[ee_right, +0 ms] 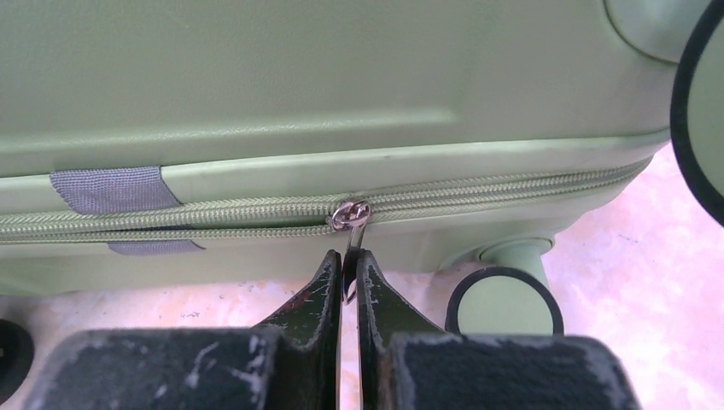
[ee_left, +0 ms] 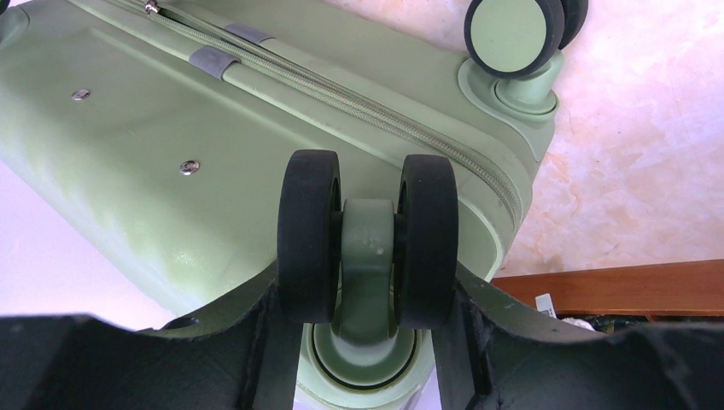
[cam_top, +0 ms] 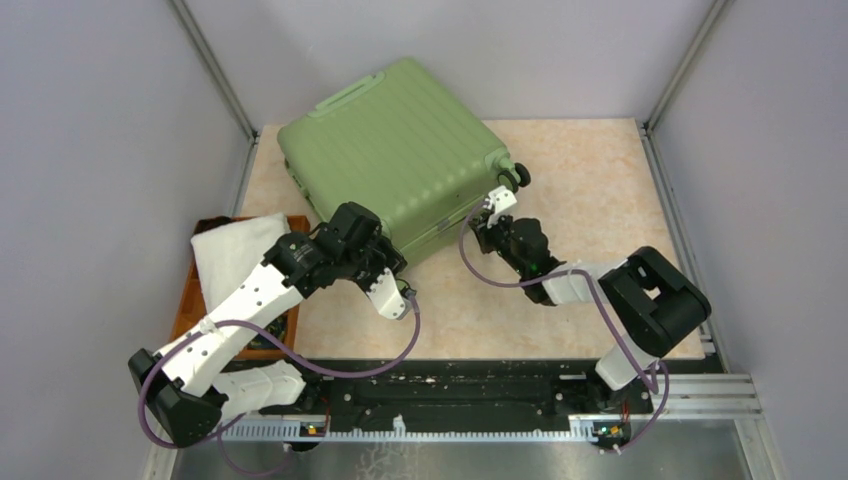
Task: Pack the luggage
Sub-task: Zip the luggage at the center of the board.
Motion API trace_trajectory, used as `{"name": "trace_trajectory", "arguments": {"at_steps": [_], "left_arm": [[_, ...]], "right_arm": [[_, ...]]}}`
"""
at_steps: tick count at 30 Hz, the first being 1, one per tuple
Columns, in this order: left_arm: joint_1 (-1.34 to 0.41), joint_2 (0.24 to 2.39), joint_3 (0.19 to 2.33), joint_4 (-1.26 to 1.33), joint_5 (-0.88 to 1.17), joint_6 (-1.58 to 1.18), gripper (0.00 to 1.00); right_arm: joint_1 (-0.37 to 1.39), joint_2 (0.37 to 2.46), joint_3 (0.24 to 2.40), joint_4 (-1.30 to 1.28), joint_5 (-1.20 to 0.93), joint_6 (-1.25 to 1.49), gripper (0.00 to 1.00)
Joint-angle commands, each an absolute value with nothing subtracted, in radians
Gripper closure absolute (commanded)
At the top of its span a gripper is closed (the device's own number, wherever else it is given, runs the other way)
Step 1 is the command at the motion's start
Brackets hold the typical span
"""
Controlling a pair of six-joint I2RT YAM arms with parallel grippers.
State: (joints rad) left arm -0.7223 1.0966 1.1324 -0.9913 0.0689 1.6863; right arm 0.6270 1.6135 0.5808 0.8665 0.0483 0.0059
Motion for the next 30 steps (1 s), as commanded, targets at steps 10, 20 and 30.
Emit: {"name": "trace_trajectory", "arguments": {"at_steps": [10, 20, 30], "left_arm": [[-0.759, 1.063, 1.167, -0.91, 0.15, 1.696, 0.72], [-0.776, 1.075, 1.178, -0.908, 0.15, 1.686, 0.74], [-0.795, 1.082, 1.183, -0.901, 0.14, 1.67, 0.75]], "right_arm": [[0.737, 1.543, 0.557, 0.952, -0.087, 0.124, 1.0], [0.824, 1.554, 0.563, 1.008, -0.078, 0.189, 1.0], [0.976, 1.581, 0.575, 1.038, -0.03, 0.204, 1.0]]}}
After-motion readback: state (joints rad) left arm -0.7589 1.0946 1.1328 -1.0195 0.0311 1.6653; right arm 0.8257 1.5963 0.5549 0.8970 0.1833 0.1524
